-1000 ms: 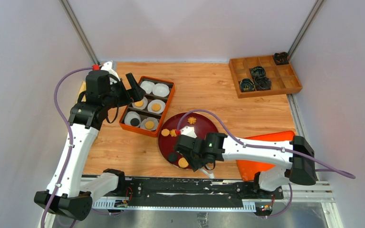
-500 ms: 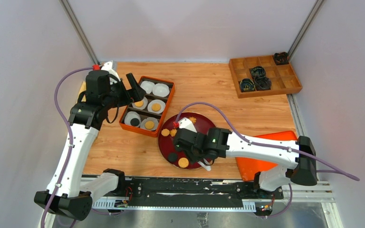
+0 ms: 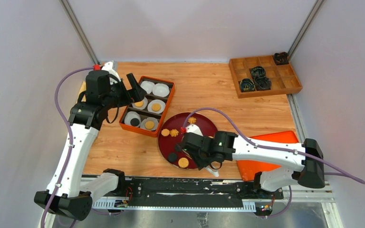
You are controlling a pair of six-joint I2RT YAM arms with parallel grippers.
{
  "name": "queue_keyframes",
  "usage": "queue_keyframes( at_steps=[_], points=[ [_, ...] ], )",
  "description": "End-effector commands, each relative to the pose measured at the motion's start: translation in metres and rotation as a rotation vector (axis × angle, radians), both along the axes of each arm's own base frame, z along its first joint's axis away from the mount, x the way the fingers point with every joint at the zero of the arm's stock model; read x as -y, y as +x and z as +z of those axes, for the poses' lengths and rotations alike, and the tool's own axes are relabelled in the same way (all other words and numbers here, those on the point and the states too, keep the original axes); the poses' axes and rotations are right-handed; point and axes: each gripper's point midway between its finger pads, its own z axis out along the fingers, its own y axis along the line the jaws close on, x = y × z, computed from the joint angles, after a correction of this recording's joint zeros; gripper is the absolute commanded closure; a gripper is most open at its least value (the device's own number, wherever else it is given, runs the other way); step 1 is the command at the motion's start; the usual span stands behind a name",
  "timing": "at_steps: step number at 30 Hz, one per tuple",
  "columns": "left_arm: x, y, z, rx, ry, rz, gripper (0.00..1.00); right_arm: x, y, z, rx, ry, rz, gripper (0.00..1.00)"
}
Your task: Pack the cookies
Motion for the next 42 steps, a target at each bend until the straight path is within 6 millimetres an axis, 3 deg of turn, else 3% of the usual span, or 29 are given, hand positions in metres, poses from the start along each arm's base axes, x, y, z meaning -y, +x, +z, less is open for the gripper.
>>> queue_keyframes(
  at_steps=[1,14,25,31,42],
  points=[
    [0.006,-0.004,0.010,0.033,-0.027,-0.032,0.00,0.011,-0.012,-0.002,-0.036,0.008,-0.004,0.65],
    [0.009,-0.006,0.007,0.021,-0.041,-0.038,0.00,0.007,-0.044,-0.021,-0.110,-0.019,0.082,0.60],
    [0.007,-0.004,0.003,0.018,-0.023,-0.034,0.00,-0.003,-0.018,-0.033,-0.026,-0.109,0.042,0.57],
    [0.006,-0.004,0.003,0.021,-0.016,-0.037,0.00,0.001,-0.005,-0.030,0.010,-0.105,-0.020,0.49],
    [0.005,-0.004,-0.003,0.016,-0.012,-0.034,0.00,-0.016,0.001,-0.040,-0.014,-0.128,0.002,0.52]
  ],
)
